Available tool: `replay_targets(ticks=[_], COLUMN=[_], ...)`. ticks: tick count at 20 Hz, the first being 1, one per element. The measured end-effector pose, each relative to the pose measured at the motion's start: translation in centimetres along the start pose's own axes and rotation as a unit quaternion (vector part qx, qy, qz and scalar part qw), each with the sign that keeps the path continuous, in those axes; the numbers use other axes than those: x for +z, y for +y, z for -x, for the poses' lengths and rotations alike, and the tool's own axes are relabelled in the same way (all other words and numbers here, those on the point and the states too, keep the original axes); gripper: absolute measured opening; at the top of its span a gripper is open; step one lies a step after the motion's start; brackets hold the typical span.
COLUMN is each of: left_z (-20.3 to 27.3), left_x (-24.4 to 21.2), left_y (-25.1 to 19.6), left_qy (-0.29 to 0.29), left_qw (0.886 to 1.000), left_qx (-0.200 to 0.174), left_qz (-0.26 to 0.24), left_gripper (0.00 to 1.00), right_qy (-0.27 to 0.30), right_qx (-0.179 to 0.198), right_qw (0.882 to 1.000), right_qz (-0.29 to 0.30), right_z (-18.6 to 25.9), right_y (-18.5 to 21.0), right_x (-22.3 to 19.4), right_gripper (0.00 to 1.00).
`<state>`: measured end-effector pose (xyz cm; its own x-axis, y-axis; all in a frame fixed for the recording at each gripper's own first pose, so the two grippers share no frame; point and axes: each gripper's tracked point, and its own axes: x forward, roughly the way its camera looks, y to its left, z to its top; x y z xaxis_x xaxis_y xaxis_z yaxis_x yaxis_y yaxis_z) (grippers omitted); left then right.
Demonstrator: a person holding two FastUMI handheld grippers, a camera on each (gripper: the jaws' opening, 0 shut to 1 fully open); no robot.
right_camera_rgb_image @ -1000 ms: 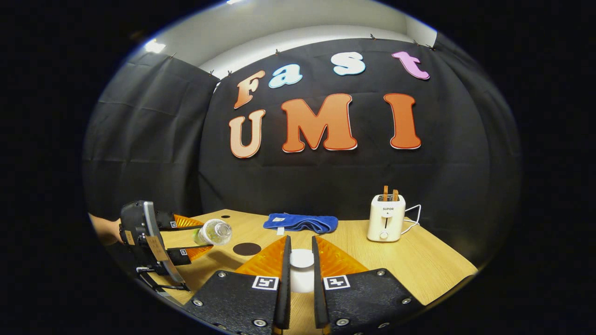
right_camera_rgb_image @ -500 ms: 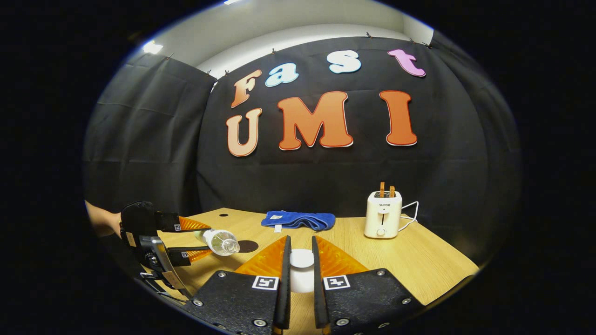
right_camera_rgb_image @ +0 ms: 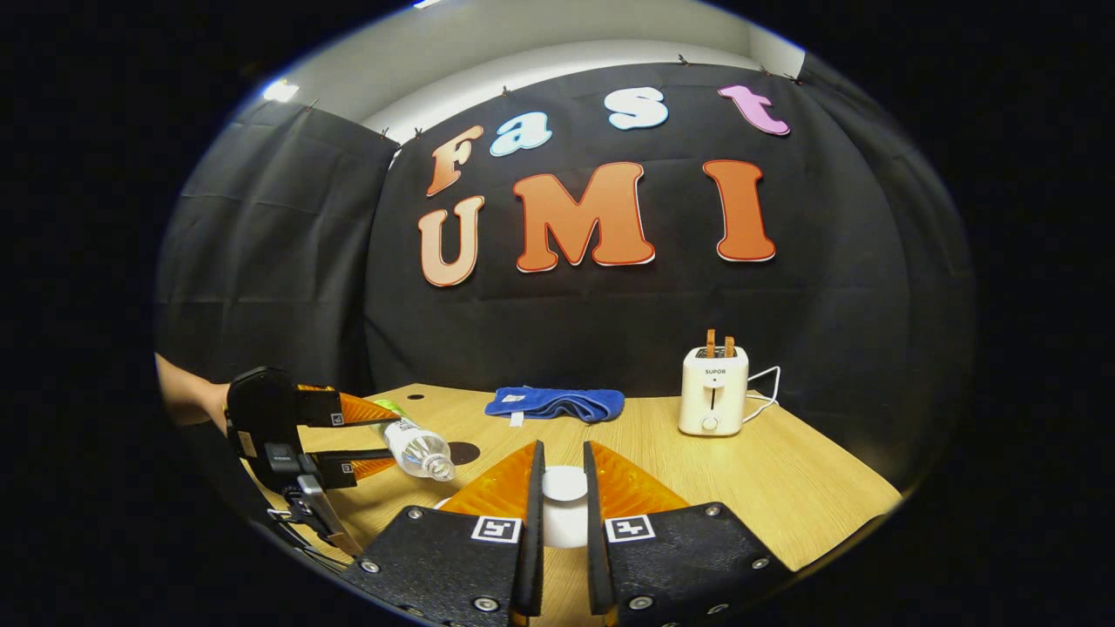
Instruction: Open the teacup lid with one hand, grasp the water bottle and pour water into the teacup with the other hand; after pouring, place the water bottle on the coaster and then close the teacup lid.
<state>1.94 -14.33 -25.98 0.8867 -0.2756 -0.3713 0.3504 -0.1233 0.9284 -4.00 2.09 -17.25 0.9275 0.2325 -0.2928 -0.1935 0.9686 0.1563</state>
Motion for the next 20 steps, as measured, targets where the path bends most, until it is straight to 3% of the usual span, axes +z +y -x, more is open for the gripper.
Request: replay_targets(ticks=[5,6,7,9,10,11,18,20], left_z=[-0.3,-0.4,-0.4,-0.3,-0.2,-0.3,-0.2,-0.2], left_x=[0.4,0.5,0.4,0.4,0.4,0.2,0.0,0.1], left_y=[0.3,0.3,0.3,0.4,0.5,0.5,1.0,1.0], left_qy=[-0.006,-0.007,-0.007,-0.009,-0.009,-0.007,-0.008,-0.009], left_qw=[0.999,0.999,0.998,0.998,0.997,0.997,0.996,0.995], left_qx=[0.007,0.009,0.009,0.011,0.013,0.014,0.025,0.027], left_qz=[-0.044,-0.050,-0.055,-0.066,-0.070,-0.072,-0.087,-0.093], left_gripper=[0.61,0.61,0.64,0.61,0.61,0.61,0.64,0.58], right_qy=[0.001,0.000,-0.002,-0.003,-0.003,-0.003,-0.003,-0.003], right_qx=[-0.005,-0.004,-0.006,-0.007,-0.009,-0.011,-0.009,-0.008], right_qw=[1.000,1.000,1.000,1.000,1.000,1.000,1.000,1.000], right_qz=[0.003,0.001,0.000,0.000,0.000,0.000,-0.002,-0.003], right_z=[0.2,0.2,0.2,0.4,0.5,0.5,0.7,0.7], right_y=[-0.5,-0.5,-0.6,-0.7,-0.9,-1.0,-1.0,-1.0], right_x=[-0.1,0.0,0.0,0.0,0.0,0.0,-0.1,-0.1], right_gripper=[0.21,0.25,0.20,0.21,0.26,0.21,0.21,0.25])
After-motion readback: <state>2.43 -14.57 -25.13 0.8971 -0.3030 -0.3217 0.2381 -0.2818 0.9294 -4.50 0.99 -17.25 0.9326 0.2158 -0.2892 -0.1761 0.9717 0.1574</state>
